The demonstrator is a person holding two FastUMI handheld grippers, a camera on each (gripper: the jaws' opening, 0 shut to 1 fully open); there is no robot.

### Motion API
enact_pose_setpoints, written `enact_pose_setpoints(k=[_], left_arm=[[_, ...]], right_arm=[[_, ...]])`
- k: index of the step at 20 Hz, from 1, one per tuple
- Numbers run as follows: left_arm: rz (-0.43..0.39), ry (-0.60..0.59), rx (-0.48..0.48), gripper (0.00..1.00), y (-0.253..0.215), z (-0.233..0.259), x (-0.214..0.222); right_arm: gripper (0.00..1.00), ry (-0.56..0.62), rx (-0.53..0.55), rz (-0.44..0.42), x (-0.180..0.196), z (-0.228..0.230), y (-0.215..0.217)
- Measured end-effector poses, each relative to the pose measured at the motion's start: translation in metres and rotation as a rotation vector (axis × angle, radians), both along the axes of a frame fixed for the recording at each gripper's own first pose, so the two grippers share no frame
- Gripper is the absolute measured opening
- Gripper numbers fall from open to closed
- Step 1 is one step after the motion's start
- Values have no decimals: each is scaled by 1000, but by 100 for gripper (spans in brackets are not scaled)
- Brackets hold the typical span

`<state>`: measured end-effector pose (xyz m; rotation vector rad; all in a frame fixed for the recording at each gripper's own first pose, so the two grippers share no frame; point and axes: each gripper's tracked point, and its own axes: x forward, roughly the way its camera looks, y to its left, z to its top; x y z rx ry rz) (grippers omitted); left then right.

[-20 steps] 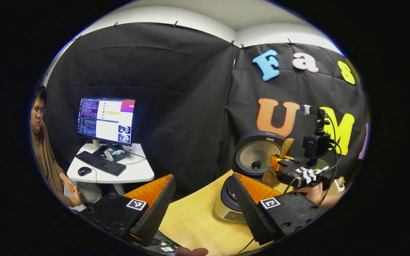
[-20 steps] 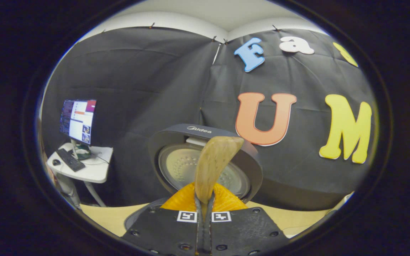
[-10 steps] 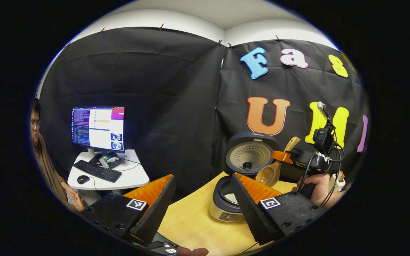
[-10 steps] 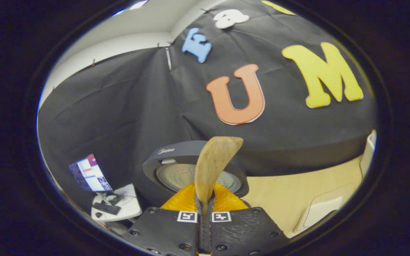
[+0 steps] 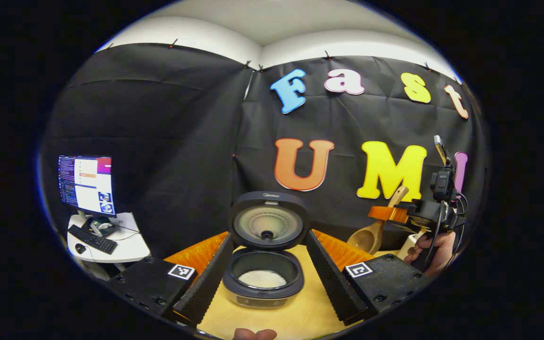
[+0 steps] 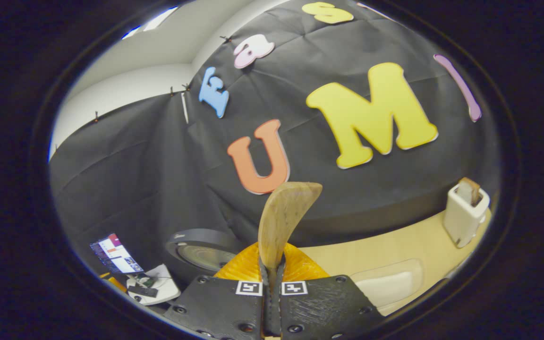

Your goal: Close the left gripper, press the button to open the rice cooker; take a wooden spoon from the chopstick holder with the right hand, scoop a spoonful of rice and pour it into the rice cooker, then put the wooden spoon back into the chopstick holder.

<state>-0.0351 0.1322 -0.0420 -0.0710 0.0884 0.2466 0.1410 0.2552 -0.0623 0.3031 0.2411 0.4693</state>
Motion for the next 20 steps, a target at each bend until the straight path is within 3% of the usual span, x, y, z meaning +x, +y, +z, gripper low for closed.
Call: enact_pose_setpoints(k=[5,10,14,20], left_arm=[[-139,-18,-7,99,-81,9,45],[-220,-20,2,99,-150,14,71],[-240,15,-24,99,-179,11,83],[-213,68,-2,100,-187,7,80]], right_arm=[[0,4,-54,-240,5,5,-174],[0,50,-105,-382,-4,-21,-311],[0,132,-126,-413,1,-76,-359],[0,207,-145,-401,20,-147,-362]])
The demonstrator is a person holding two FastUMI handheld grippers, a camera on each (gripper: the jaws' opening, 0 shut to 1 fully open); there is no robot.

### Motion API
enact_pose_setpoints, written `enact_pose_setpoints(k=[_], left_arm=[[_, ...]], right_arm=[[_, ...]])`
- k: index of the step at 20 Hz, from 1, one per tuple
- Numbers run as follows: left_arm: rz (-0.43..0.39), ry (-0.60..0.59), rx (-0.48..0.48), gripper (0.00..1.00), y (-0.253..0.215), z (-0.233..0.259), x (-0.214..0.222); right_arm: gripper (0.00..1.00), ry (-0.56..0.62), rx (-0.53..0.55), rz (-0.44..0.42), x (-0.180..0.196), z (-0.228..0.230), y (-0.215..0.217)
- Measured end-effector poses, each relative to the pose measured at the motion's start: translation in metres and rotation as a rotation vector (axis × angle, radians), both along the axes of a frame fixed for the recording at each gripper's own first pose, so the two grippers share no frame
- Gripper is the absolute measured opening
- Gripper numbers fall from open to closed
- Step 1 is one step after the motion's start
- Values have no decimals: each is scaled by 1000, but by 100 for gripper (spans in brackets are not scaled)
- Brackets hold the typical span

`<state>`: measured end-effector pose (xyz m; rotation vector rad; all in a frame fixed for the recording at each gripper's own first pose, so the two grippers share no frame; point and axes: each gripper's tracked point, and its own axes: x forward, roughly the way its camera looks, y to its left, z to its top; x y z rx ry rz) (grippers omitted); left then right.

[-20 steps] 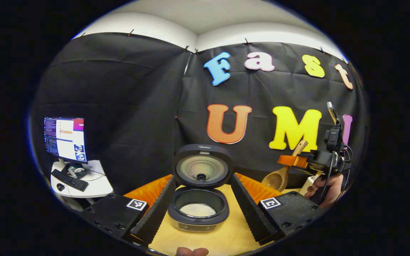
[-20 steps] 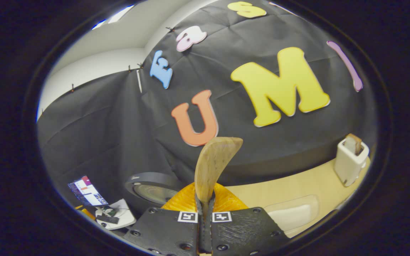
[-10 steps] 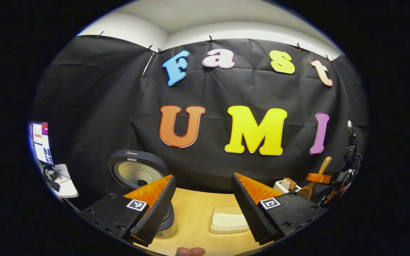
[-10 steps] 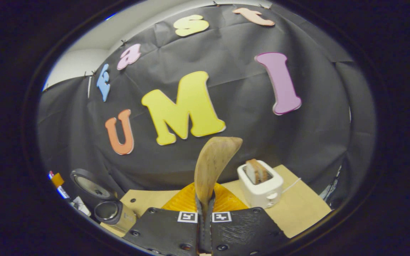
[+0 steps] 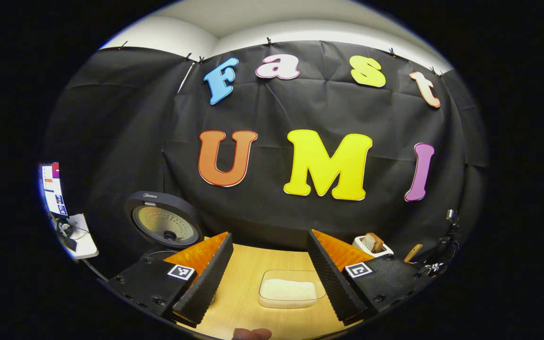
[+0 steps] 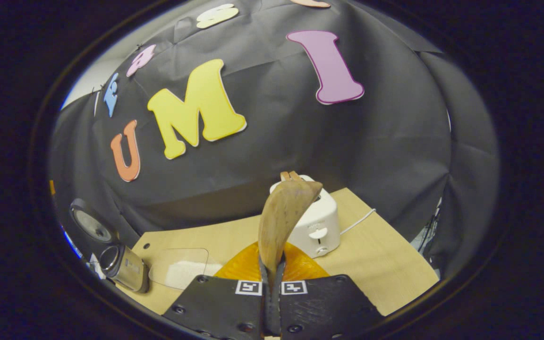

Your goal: Close the left gripper, press the button to open the rice cooker; take a wooden spoon from the chopstick holder with the right hand, scoop a spoonful of rice and pour it into the rice cooker, then put the wooden spoon back into the chopstick holder.

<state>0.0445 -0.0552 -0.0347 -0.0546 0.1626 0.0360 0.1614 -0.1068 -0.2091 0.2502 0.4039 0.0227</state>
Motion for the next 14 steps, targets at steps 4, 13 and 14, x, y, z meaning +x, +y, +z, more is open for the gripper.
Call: enact_pose_setpoints(k=[4,13,14], left_arm=[[42,13,23,99,13,1,-8],[89,29,37,99,35,-1,-18],[88,26,36,99,35,0,-18]], right_arm=[[0,32,-36,36,10,-30,20],[9,99,-75,-1,8,-74,18],[11,81,-68,-10,8,-69,17]])
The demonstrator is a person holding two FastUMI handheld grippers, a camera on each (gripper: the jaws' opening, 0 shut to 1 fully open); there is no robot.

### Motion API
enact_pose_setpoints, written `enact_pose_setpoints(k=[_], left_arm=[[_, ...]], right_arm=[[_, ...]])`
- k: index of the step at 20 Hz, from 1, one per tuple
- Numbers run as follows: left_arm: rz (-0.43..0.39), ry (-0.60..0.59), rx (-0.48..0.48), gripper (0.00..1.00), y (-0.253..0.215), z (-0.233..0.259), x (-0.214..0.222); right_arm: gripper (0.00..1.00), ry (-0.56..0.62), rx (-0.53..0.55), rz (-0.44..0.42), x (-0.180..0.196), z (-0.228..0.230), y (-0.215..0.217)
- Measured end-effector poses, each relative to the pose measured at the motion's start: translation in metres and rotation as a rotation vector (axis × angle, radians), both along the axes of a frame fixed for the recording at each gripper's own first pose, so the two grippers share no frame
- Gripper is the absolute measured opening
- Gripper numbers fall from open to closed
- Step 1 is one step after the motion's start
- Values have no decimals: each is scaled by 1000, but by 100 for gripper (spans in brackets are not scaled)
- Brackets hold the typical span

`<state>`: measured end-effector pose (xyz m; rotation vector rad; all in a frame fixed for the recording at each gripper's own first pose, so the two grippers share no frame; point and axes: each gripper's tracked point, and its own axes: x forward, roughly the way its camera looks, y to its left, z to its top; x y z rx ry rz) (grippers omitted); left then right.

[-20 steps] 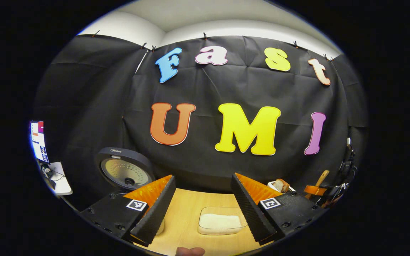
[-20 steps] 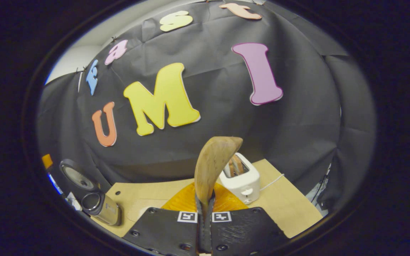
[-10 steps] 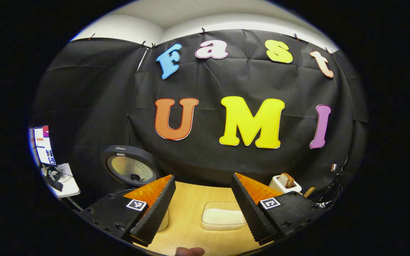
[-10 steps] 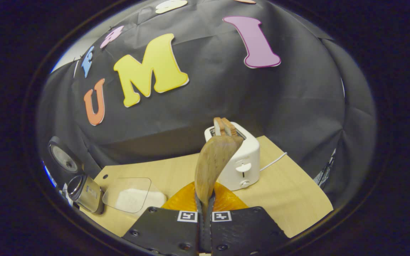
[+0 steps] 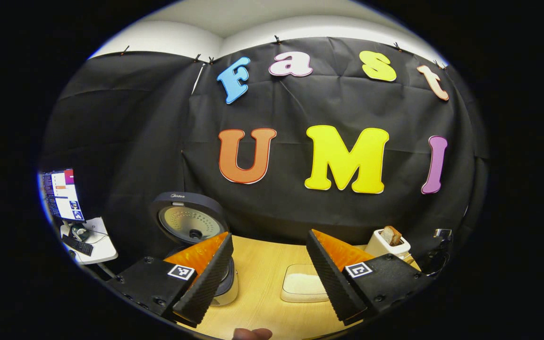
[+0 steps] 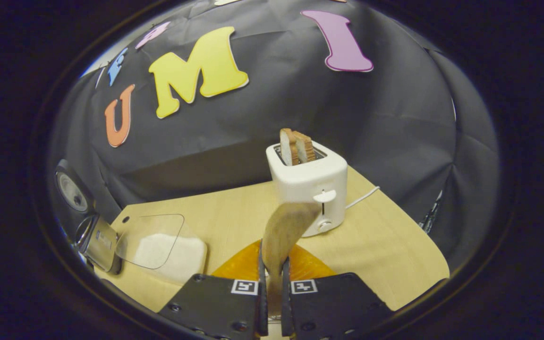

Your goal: Close the left gripper, press the button to open the rice cooker; take a wooden spoon from the chopstick holder with the right hand, scoop a spoonful of rice and pour it into the rice cooker, then put the wooden spoon back into the chopstick holder.

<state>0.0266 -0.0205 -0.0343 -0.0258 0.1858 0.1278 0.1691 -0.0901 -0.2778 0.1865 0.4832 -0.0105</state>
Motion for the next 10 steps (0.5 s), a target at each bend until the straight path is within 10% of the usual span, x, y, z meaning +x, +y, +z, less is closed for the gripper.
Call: enact_pose_setpoints(k=[4,6,10], left_arm=[[-8,-14,-15,99,0,2,0],[-12,-28,-23,99,2,6,1],[-7,-46,-34,99,13,11,4]], right_arm=[[30,-24,-6,-27,-6,21,-8],[71,-31,-7,-40,-16,31,-17],[84,-62,-49,-66,-37,58,-31]])
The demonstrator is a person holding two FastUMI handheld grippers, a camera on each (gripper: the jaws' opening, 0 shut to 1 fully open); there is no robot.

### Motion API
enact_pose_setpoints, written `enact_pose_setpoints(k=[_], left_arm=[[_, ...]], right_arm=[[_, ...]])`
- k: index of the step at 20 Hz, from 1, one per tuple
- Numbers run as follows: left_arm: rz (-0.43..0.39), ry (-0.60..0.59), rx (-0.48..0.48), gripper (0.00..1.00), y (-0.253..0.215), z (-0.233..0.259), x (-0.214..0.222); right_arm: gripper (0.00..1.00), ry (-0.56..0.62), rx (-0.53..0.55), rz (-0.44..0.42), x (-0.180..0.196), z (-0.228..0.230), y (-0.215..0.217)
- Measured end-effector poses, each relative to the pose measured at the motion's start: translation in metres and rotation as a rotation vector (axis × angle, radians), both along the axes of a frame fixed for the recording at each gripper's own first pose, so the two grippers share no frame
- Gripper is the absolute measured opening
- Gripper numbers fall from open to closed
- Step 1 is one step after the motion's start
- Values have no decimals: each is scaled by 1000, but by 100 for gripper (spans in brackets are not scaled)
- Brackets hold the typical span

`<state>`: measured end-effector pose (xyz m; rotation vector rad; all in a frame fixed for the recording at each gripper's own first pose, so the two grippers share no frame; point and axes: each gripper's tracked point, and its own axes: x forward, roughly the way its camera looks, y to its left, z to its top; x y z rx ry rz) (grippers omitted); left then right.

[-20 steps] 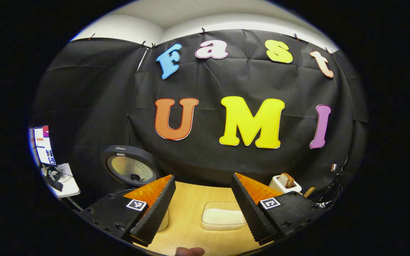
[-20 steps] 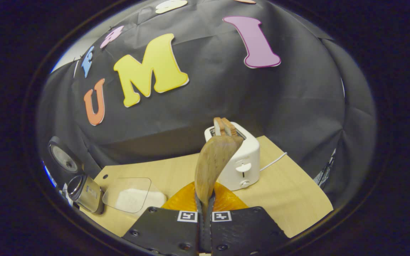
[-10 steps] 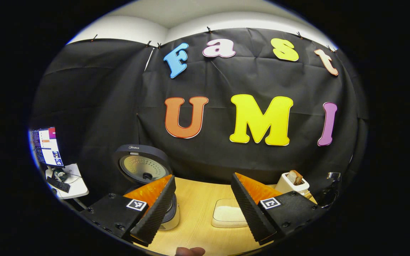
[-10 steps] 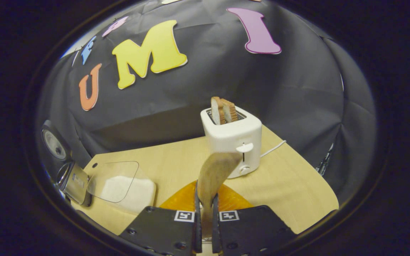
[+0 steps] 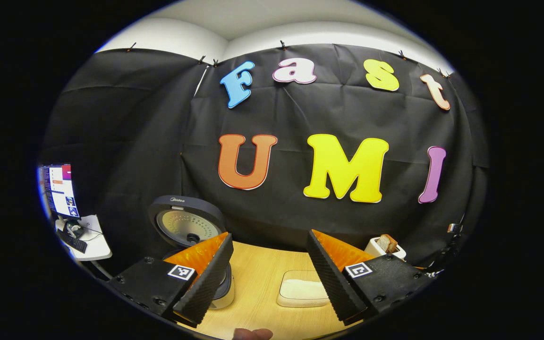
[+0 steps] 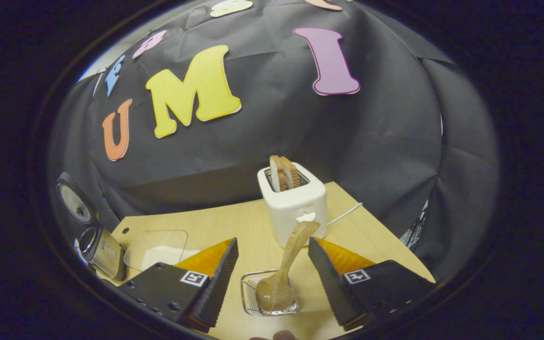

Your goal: Close the left gripper, press the button to open the rice cooker; take a wooden spoon from the chopstick holder with the right hand, scoop a spoonful of rice and pour it into the rice cooker, then put the wooden spoon back into the chopstick holder.

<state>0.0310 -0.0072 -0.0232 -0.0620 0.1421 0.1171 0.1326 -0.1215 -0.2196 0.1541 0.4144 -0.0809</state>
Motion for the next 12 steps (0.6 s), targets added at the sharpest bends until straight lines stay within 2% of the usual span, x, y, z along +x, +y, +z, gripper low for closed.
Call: enact_pose_setpoints(k=[1,5,8,12], left_arm=[[11,-3,4,99,8,2,3],[43,-25,21,99,47,24,20],[77,-26,-23,99,80,43,44],[117,3,31,99,138,51,91]], right_arm=[[93,-10,-13,-8,-5,7,-3],[95,-39,-35,-17,-24,39,-9],[95,-66,-48,-19,-38,67,-12],[95,-122,-43,-43,-54,107,-11]])
